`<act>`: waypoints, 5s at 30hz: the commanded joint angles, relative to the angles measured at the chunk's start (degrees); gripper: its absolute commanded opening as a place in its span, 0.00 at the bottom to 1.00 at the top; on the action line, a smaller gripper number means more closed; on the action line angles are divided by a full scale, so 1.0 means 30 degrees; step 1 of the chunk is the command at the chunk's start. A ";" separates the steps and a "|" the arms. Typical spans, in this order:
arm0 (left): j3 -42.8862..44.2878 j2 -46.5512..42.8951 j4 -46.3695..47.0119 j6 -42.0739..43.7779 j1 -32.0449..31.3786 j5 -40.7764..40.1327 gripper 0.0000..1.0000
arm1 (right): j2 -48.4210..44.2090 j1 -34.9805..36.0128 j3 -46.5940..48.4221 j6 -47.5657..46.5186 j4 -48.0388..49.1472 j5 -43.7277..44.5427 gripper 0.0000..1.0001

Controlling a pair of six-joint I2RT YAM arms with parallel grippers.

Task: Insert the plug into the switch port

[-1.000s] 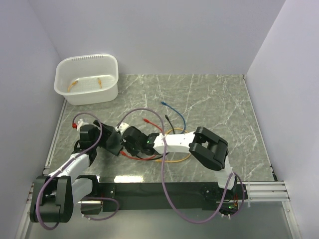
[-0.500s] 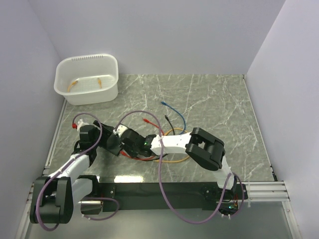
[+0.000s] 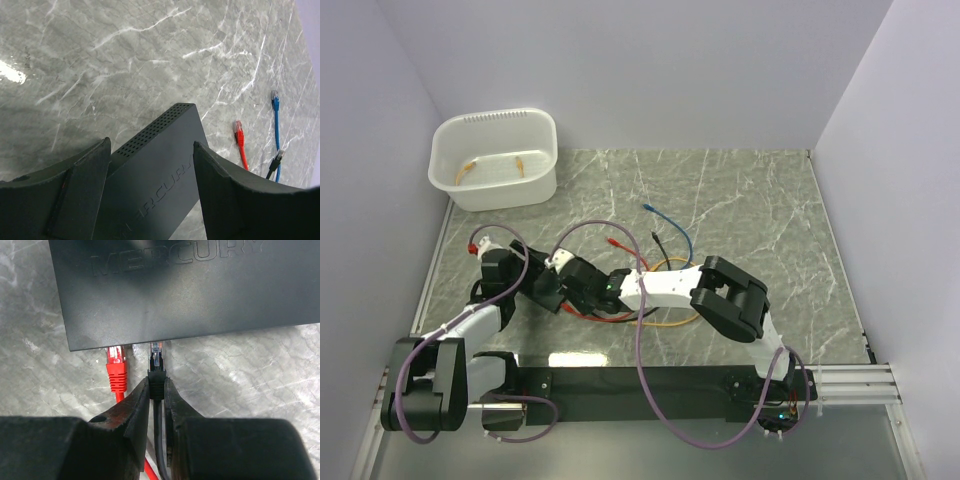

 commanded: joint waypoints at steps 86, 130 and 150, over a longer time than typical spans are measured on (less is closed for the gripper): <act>0.0139 0.4739 0.4651 -0.0221 -0.0166 0.5135 0.72 | -0.1846 -0.1364 -0.1221 0.0858 0.1354 -0.1340 0.00; 0.0197 0.5588 0.5237 -0.0015 -0.0840 0.4989 0.70 | -0.0967 -0.0954 -0.0752 -0.1808 0.4751 -0.1632 0.00; 0.0168 0.5822 0.5324 0.0044 -0.0987 0.4989 0.70 | -0.1817 -0.0807 -0.1339 -0.3359 0.7390 -0.0901 0.00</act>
